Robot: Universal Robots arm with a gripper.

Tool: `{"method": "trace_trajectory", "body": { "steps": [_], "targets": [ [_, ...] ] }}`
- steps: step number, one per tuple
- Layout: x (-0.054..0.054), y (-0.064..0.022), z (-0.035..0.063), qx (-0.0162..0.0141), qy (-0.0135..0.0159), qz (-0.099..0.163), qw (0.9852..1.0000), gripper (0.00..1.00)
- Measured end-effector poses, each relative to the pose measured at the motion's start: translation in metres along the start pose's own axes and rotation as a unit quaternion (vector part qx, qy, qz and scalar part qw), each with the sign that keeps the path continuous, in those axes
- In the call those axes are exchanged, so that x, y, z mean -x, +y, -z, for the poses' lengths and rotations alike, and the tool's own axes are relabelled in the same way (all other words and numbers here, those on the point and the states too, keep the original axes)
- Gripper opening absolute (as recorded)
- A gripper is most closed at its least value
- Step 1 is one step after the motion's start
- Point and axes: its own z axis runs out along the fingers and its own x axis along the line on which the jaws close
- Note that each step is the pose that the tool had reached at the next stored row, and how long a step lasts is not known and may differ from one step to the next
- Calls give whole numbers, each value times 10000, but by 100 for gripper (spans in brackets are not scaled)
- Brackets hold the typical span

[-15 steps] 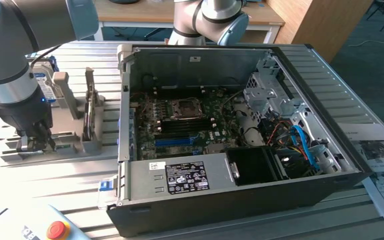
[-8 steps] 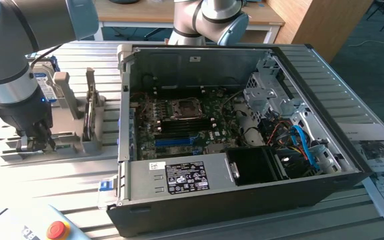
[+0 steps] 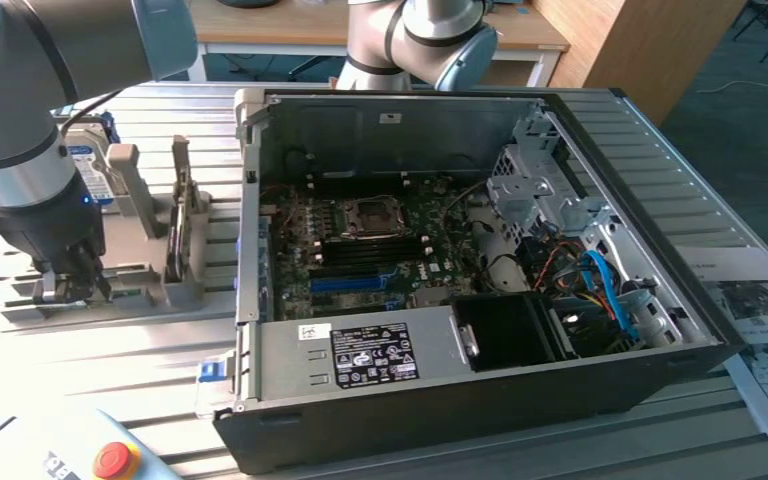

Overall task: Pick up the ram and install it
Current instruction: 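Pick up the ram and move it above insertion slot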

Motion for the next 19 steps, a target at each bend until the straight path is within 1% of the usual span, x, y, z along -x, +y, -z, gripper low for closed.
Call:
{"method": "trace_trajectory", "body": {
  "steps": [16, 19],
  "targets": [
    [0, 0, -1, 4, 8, 252, 9997, 12],
    [0, 0, 0, 4, 9, 265, 9996, 12]
  ]
}}
